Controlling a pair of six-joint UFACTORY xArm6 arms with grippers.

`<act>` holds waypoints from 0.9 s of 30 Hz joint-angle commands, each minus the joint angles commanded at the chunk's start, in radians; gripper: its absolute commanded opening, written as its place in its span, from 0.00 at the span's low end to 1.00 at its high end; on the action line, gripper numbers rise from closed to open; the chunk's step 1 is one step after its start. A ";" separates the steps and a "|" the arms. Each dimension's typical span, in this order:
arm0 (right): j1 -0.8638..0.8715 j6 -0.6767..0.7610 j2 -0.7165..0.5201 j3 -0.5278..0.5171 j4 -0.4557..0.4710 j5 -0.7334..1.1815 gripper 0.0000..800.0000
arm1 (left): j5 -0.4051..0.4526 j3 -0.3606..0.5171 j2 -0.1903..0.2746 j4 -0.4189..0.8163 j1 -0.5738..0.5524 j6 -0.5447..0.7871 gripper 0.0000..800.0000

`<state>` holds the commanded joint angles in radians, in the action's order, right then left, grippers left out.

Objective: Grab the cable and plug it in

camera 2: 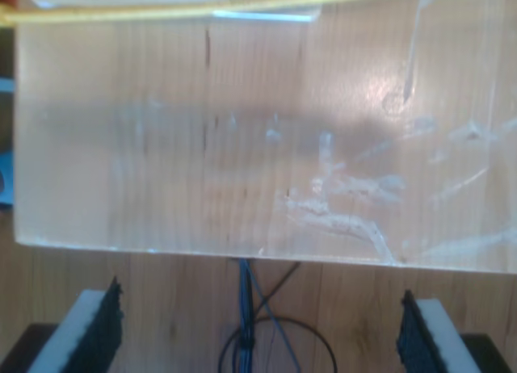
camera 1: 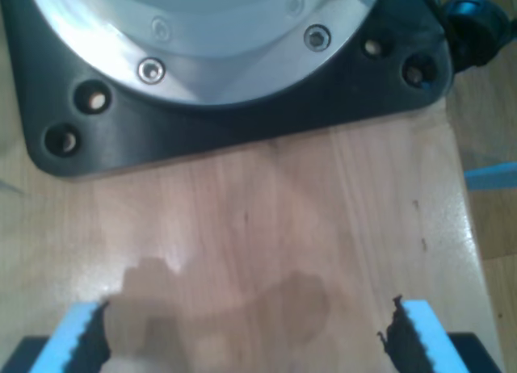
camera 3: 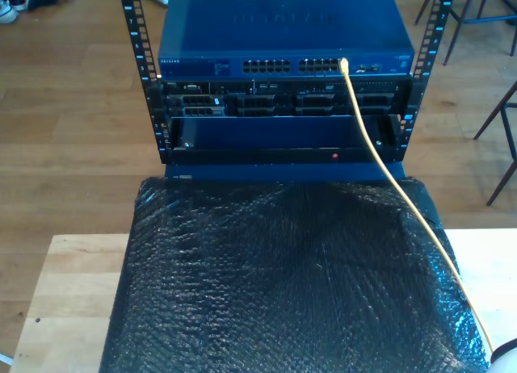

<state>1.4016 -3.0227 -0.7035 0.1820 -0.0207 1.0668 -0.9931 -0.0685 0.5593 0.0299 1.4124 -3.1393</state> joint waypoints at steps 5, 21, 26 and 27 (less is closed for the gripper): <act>0.000 -0.002 -0.035 -0.025 0.005 -0.002 1.00 | 0.000 0.000 0.000 0.000 0.000 0.000 1.00; 0.003 0.002 -0.006 -0.133 0.055 -0.117 1.00 | 0.000 0.000 0.000 0.000 0.000 0.000 1.00; 0.003 0.003 0.015 -0.149 0.055 -0.155 1.00 | 0.000 0.000 0.000 0.000 0.000 0.000 1.00; 0.003 0.002 0.023 -0.150 0.055 -0.163 1.00 | 0.000 0.000 0.000 0.000 0.000 0.000 1.00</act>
<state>1.4047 -3.0211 -0.6805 0.0316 0.0345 0.9041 -0.9931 -0.0685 0.5593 0.0299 1.4124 -3.1393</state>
